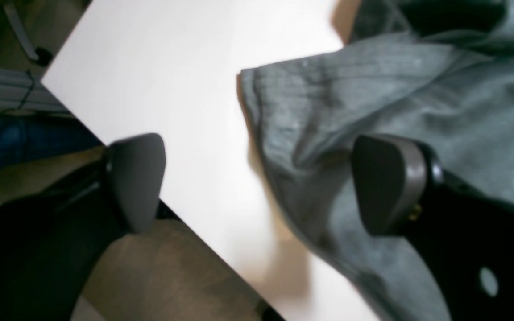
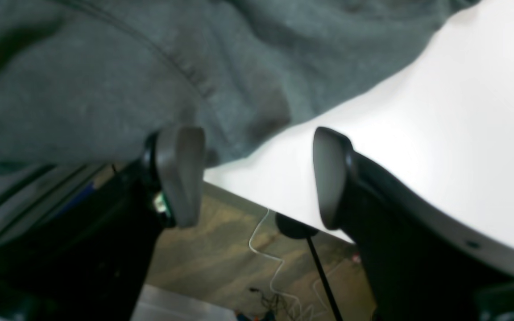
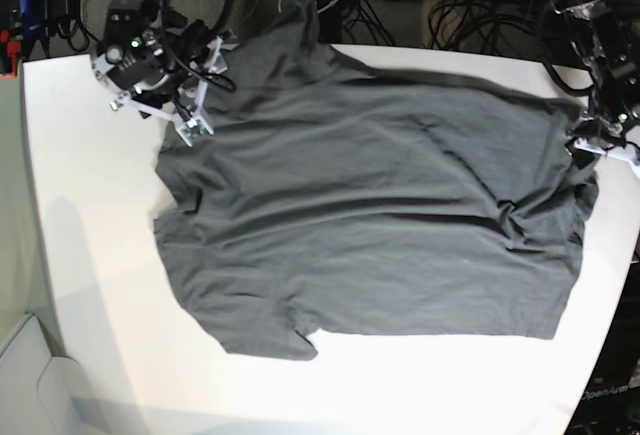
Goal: Layout the t-shirt on the table in an organized manner, then fold the t-shirt properly
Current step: 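Grasp the shoulder edge with both grippers and lift the shirt up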
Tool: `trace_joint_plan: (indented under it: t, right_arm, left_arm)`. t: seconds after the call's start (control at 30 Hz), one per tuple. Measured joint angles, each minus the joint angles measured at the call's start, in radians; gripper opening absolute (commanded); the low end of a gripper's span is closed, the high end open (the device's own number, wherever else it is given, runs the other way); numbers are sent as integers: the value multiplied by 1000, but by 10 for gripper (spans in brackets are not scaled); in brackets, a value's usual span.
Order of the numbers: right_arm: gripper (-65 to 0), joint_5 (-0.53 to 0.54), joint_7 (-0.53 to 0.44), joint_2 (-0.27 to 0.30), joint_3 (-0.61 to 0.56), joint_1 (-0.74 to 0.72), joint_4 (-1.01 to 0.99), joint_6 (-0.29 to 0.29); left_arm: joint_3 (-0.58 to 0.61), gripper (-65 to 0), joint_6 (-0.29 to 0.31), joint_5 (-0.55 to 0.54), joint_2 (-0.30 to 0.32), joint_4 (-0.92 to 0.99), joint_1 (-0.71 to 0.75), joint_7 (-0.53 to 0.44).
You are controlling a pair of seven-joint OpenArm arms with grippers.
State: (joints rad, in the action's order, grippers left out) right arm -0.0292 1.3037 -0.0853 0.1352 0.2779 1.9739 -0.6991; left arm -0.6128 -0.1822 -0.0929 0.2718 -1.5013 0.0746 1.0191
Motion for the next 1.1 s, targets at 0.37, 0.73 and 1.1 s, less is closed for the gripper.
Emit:
trace_joint_plan:
  t: [0.37, 0.73, 1.1]
  right_arm:
    - [-335, 0, -101, -14, 0, -9, -115, 0]
    - [-650, 26, -220, -8, 2, -32, -197, 8]
    - [-650, 6, -148, 29, -4, -58, -153, -2]
  left_arm:
    - [-1, 0, 0, 8, 3, 165, -81, -73]
    - [91, -62, -12, 14, 27, 305, -126, -248]
    - [96, -573, -2, 15, 13, 282, -126, -209]
